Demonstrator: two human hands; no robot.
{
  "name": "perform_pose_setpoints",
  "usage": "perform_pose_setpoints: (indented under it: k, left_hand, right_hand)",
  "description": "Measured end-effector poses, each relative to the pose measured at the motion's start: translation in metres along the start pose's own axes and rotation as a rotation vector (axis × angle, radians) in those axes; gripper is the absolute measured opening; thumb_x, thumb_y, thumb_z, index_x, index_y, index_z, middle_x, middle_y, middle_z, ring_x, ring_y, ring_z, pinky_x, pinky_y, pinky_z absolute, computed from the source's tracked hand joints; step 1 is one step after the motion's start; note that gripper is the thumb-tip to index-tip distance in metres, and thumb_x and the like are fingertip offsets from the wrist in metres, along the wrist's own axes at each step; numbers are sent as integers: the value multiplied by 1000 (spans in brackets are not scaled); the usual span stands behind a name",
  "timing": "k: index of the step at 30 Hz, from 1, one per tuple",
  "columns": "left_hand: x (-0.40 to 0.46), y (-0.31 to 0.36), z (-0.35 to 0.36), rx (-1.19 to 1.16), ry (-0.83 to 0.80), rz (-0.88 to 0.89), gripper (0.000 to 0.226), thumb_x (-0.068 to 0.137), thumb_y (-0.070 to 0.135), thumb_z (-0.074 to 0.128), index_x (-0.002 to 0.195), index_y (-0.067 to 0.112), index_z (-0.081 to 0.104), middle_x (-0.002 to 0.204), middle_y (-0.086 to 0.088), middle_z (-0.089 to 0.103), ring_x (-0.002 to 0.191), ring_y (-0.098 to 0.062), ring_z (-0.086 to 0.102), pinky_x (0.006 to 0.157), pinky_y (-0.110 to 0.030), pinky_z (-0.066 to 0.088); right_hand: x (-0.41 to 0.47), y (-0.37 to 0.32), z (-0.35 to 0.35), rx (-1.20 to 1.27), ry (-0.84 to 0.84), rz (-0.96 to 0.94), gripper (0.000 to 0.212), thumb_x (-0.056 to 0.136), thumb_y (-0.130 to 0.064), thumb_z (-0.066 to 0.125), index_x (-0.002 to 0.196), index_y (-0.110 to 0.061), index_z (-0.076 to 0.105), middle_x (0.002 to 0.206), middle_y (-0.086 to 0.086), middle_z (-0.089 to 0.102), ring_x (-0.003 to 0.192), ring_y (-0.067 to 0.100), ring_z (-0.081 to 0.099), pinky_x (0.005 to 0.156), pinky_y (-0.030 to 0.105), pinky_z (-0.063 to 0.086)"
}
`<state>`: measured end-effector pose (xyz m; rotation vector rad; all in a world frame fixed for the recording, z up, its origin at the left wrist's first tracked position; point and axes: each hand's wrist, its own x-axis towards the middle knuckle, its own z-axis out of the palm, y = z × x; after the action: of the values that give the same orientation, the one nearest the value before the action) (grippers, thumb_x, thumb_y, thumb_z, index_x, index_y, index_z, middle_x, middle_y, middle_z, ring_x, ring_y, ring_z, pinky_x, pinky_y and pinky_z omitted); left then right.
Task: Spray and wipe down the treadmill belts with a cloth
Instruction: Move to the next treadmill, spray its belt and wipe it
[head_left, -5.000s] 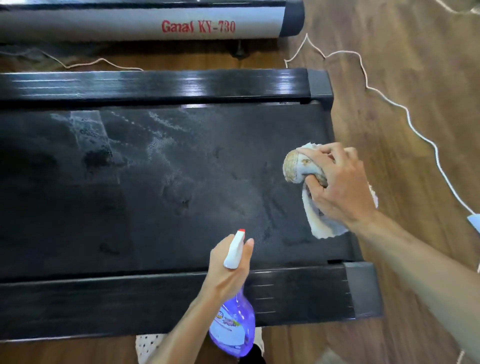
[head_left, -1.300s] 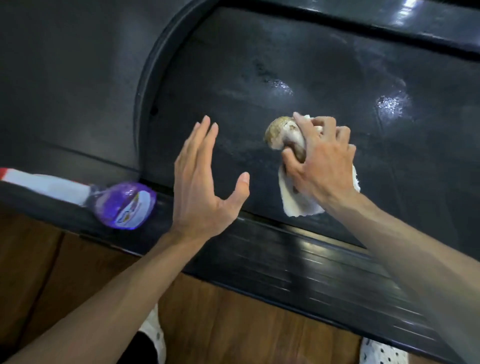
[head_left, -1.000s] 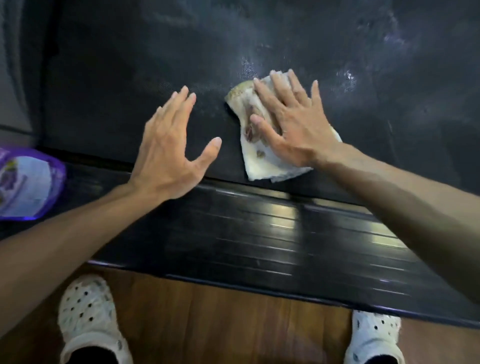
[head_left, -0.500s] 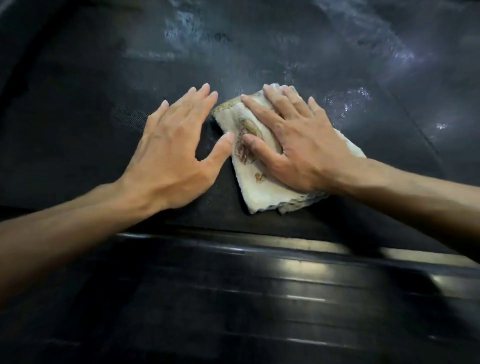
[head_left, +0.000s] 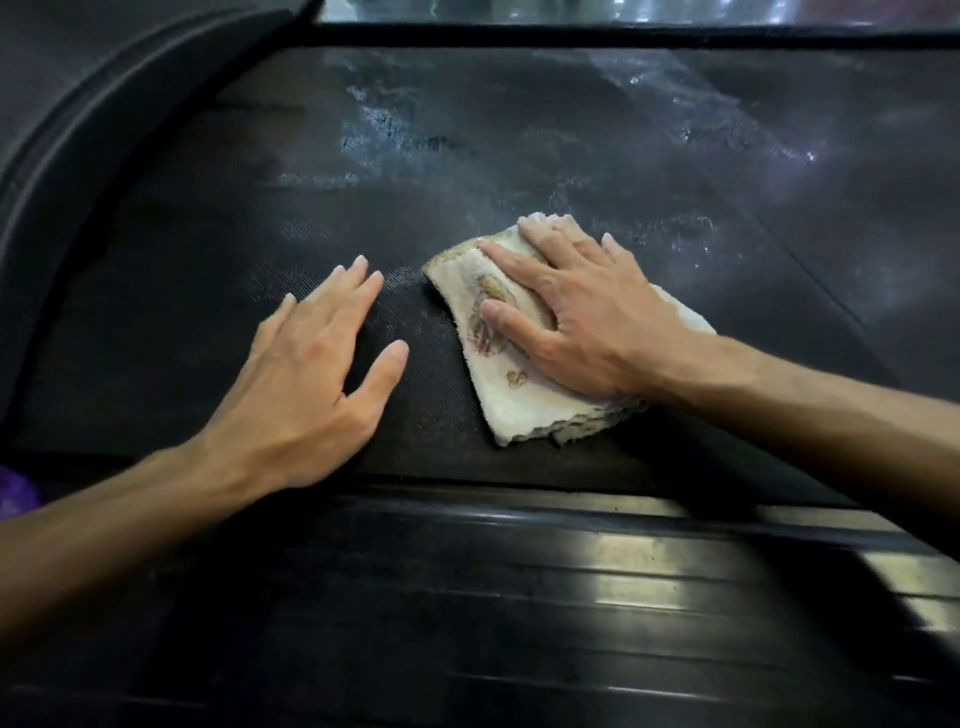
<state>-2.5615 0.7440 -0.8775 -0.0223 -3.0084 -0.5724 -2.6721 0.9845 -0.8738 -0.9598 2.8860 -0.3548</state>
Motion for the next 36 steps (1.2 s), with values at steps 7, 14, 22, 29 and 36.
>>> perform_pose_setpoints:
  k: [7,14,22,29,36]
  left_hand:
    - [-11,4,-1,28,-2,-11,84,90,66,20,161,22,22,170,8,12,155,-2,3,127,-36,3]
    - [-39,19,-12,7,13,-76,89,88,66,13,161,17,24,169,4,15,155,-5,5,127,-34,2]
    - [-69,32,-28,-57,58,-109,77,95,57,23,161,19,23,169,6,14,155,-4,3,127,-32,-1]
    - [-88,11,-31,-89,89,-207,66,104,50,34,160,16,28,168,3,19,155,-7,9,127,-35,1]
    - [-114,-7,-32,-46,80,-265,76,96,57,25,160,18,26,169,5,15,155,-5,4,127,-35,-2]
  right_hand:
    - [-3,-8,6,-168,20,-15,75,98,-62,7,165,-31,19,171,19,14,159,35,9,129,46,1]
    - [-7,-17,1,-139,-23,33,89,88,-64,-8,165,-28,16,172,18,6,160,32,2,129,42,-8]
    - [-33,-42,5,-58,-21,214,96,79,-76,-9,165,-38,11,174,8,-4,160,26,-8,128,43,-6]
    - [-51,-55,9,-93,2,275,97,79,-81,0,165,-38,9,174,11,-4,160,29,-8,128,43,-8]
    - [-57,-57,7,-92,38,270,99,79,-91,12,164,-41,-1,173,13,4,159,32,1,128,47,1]
